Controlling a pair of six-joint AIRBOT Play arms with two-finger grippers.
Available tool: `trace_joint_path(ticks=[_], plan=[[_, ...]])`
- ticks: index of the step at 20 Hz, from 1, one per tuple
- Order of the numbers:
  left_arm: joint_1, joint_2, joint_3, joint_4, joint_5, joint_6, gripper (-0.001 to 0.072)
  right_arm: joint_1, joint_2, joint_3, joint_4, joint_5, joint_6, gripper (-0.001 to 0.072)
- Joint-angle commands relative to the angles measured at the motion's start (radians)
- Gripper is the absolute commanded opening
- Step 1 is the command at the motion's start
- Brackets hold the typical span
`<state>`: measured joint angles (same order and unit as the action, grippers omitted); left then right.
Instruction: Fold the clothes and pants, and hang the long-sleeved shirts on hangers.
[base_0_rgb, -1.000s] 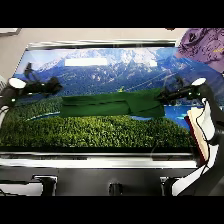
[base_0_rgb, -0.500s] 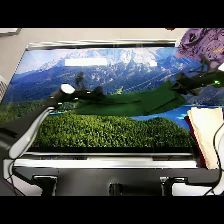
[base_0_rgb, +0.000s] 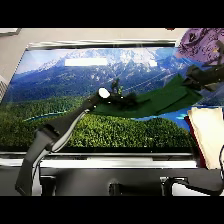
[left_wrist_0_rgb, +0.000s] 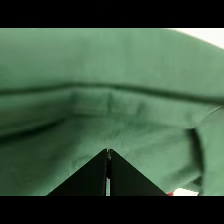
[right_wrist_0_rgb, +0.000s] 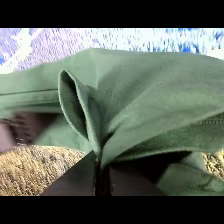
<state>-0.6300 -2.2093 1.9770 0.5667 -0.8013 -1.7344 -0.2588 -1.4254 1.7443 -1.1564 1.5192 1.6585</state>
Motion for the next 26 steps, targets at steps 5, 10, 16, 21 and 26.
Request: trace_joint_path(ticks=[5, 10, 16, 21, 26], plan=[[-0.115, -0.097, 0.096, -0.087, 0.097, -0.058, 0.0012, 0.001, 0.005, 0.138, 0.008, 0.058, 0.014, 0.0024], [-0.116, -0.092, 0.096, -0.107, 0.094, -0.029, 0.0012, 0.001, 0.006, 0.141, 0.032, 0.079, 0.014, 0.0024], [0.051, 0.007, 0.090, -0.029, -0.038, -0.028, 0.0011, 0.029, 0.001, 0.141, 0.089, 0.034, 0.008, 0.0024], [0.275, 0.197, 0.055, 0.198, -0.221, -0.032, 0.0011, 0.191, -0.048, 0.140, 0.018, 0.020, 0.031, 0.0024], [0.475, 0.362, 0.055, 0.420, -0.391, -0.055, 0.0012, 0.384, -0.116, 0.140, -0.027, -0.043, 0.093, 0.0024]])
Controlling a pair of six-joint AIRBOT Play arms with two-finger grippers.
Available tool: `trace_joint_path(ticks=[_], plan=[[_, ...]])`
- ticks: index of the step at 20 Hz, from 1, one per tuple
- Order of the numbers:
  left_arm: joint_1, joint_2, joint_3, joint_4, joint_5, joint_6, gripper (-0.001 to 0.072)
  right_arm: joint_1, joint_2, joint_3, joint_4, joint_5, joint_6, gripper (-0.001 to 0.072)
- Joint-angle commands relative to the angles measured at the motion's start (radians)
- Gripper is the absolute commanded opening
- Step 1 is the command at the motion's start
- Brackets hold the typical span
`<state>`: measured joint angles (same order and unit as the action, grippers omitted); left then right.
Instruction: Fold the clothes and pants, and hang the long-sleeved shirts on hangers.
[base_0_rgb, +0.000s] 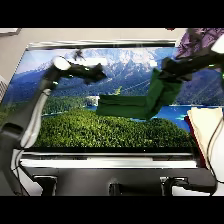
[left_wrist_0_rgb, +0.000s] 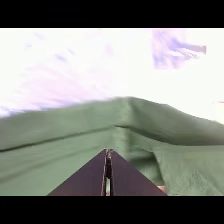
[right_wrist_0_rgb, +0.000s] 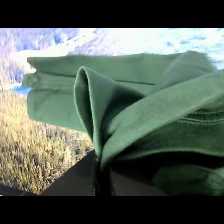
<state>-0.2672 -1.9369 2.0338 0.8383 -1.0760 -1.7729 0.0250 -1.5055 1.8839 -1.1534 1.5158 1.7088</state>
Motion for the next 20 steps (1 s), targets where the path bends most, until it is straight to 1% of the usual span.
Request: trace_joint_path(ticks=[1, 5, 9, 15, 20], plan=[[0.149, 0.115, -0.002, 0.165, -0.143, -0.017, 0.0012, 0.134, -0.049, 0.000, -0.031, -0.058, 0.058, 0.0024], [0.270, 0.198, -0.002, 0.201, -0.227, -0.016, 0.0012, 0.261, -0.124, 0.000, -0.031, -0.117, 0.097, 0.0024], [0.332, 0.236, -0.002, 0.206, -0.238, -0.016, 0.0012, 0.352, -0.220, 0.000, -0.029, -0.174, 0.119, 0.0024], [0.346, 0.239, -0.002, 0.206, -0.242, -0.016, 0.0013, 0.390, -0.327, 0.000, -0.018, -0.252, 0.148, 0.0024], [0.347, 0.238, -0.002, 0.206, -0.241, -0.016, 0.0013, 0.390, -0.364, 0.000, 0.015, -0.314, 0.152, 0.0025]])
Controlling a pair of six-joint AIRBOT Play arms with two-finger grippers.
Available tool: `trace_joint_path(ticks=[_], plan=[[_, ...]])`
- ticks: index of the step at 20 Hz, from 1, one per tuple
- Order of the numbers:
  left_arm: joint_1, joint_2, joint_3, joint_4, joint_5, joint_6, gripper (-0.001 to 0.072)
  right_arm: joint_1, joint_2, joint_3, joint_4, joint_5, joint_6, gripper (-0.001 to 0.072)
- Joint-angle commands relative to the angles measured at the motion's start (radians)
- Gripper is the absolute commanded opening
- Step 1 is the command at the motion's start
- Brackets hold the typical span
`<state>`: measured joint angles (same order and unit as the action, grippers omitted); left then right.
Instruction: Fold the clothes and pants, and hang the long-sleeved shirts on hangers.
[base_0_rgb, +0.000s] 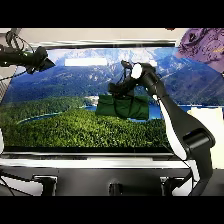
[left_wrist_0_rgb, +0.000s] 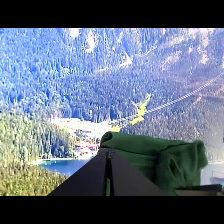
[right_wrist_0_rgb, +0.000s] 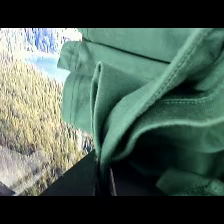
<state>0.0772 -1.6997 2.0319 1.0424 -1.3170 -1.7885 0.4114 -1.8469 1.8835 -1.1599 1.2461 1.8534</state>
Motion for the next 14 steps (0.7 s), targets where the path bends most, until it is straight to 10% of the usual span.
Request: trace_joint_path(ticks=[1, 5, 9, 14], plan=[[0.002, 0.000, 0.000, 0.002, 0.000, 0.000, 0.0013, 0.003, -0.026, 0.001, 0.023, -0.057, 0.007, 0.0025], [0.002, 0.000, -0.003, 0.002, -0.002, 0.000, 0.0013, 0.003, -0.028, 0.001, 0.031, -0.105, 0.007, 0.0043], [0.002, 0.000, -0.003, 0.002, -0.003, 0.000, 0.0013, 0.003, -0.021, 0.002, 0.181, -0.101, -0.048, 0.0403], [0.002, 0.000, -0.003, 0.002, -0.003, 0.000, 0.0013, -0.044, 0.090, 0.002, 0.175, -0.035, -0.125, 0.0427]])
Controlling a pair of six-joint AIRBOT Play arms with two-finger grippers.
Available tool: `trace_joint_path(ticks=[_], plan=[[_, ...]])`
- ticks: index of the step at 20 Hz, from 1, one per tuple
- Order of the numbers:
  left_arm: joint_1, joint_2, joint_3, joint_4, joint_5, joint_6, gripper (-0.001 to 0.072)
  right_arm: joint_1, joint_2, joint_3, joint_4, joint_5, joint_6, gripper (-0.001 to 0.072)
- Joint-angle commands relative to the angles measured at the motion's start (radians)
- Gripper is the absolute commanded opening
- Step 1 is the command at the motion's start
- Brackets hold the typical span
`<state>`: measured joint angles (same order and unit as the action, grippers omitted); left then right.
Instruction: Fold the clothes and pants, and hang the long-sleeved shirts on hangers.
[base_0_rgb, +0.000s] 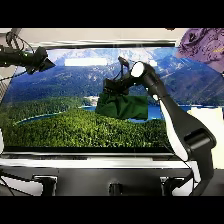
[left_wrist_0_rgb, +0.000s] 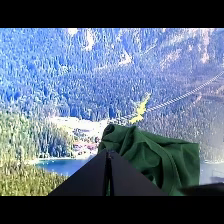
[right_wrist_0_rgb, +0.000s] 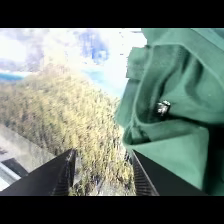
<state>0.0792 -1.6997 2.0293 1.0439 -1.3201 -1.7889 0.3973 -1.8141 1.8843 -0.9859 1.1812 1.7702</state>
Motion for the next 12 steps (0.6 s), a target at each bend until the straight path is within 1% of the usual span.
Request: trace_joint_path(ticks=[1, 2, 3, 4, 6, 7, 9, 10, 12], plan=[[0.000, 0.000, 0.000, 0.000, 0.000, 0.000, 0.0013, -0.068, 0.094, 0.001, -0.027, 0.043, -0.042, 0.0428], [0.000, 0.000, 0.000, 0.000, 0.000, 0.000, 0.0013, -0.121, 0.130, 0.001, -0.054, 0.063, -0.048, 0.0429], [0.000, 0.000, 0.000, 0.000, 0.000, 0.000, 0.0013, -0.179, 0.158, 0.001, -0.080, 0.089, -0.064, 0.0466], [0.000, 0.000, 0.000, 0.000, 0.000, 0.000, 0.0013, -0.252, 0.182, 0.001, -0.097, 0.124, -0.091, 0.0487], [0.000, 0.000, 0.000, 0.000, 0.000, 0.000, 0.0013, -0.402, 0.191, -0.005, -0.081, 0.187, -0.145, 0.0488], [0.000, 0.000, 0.000, 0.000, 0.000, 0.000, 0.0014, -0.483, 0.190, -0.033, -0.042, 0.195, -0.177, 0.0488], [0.000, 0.000, 0.000, 0.000, 0.000, 0.000, 0.0014, -0.626, 0.186, -0.143, 0.095, 0.189, -0.242, 0.0496], [0.000, 0.000, 0.000, 0.000, 0.001, 0.000, 0.0013, -0.684, 0.180, -0.224, 0.185, 0.190, -0.285, 0.0498], [0.000, 0.000, 0.000, 0.000, 0.003, 0.000, 0.0014, -0.754, 0.158, -0.380, 0.311, 0.185, -0.359, 0.0497]])
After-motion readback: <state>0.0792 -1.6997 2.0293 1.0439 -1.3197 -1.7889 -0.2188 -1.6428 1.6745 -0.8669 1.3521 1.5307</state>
